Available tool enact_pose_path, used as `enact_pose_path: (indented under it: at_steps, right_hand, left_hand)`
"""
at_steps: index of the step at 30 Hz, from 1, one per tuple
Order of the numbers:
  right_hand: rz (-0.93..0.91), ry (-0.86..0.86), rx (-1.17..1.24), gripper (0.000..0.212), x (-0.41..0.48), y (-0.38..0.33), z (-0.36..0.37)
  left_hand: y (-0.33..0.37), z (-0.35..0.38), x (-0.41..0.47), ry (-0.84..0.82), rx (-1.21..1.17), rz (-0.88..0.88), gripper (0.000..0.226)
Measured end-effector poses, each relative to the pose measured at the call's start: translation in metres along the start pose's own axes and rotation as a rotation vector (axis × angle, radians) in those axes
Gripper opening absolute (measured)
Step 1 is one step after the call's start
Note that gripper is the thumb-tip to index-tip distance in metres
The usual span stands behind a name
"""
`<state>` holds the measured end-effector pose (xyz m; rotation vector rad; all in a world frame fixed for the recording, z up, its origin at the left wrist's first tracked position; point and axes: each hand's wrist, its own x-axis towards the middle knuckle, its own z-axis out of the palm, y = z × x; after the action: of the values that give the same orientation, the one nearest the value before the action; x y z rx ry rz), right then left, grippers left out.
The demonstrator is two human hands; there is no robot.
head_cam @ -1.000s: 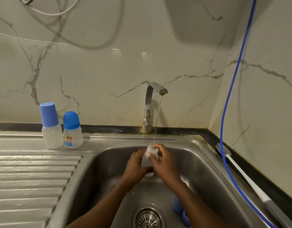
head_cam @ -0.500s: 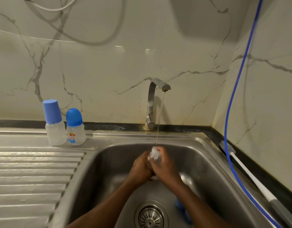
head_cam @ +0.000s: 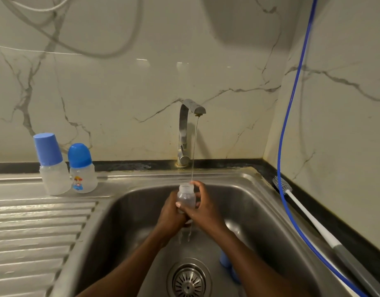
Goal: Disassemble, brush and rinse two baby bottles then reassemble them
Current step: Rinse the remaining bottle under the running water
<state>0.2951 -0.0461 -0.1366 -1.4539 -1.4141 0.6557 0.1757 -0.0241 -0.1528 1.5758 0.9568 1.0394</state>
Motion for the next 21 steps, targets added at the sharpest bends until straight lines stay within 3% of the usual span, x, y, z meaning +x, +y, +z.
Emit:
enact_pose_path:
  at_steps: [3, 6, 9, 13, 16, 21]
  right_hand:
    - [-0.021, 0.07, -0.005, 0.064, 0.002, 0.001, -0.01]
    - [-0.022, 0.005, 0.009, 0.056, -0.001, 0.002, -0.016]
    - [-0.073, -0.012, 0.001, 0.046, -0.004, -0.006, -0.012]
    - [-0.072, 0.028, -0.09, 0.045, -0.006, -0.011, -0.008]
    - [-0.056, 0.115, -0.074, 0.051, 0.0, -0.011, -0.012]
    - [-0.049, 0.076, -0.031, 0.05, 0.001, -0.014, -0.01]
  left_hand:
    - [0.003, 0.002, 0.001, -0.101, 0.01, 0.012, 0.064]
    - [0.001, -0.001, 0.002, -0.071, 0.072, -0.01, 0.057]
    - [0.008, 0.001, 0.0, 0.017, 0.078, 0.083, 0.049]
    - [0.008, 0.0, -0.002, -0.096, 0.033, 0.039, 0.046]
    - [0.005, -0.002, 0.005, -0.045, 0.073, 0.042, 0.043]
    - [0.007, 0.001, 0.003, 0.027, 0.049, 0.044, 0.042]
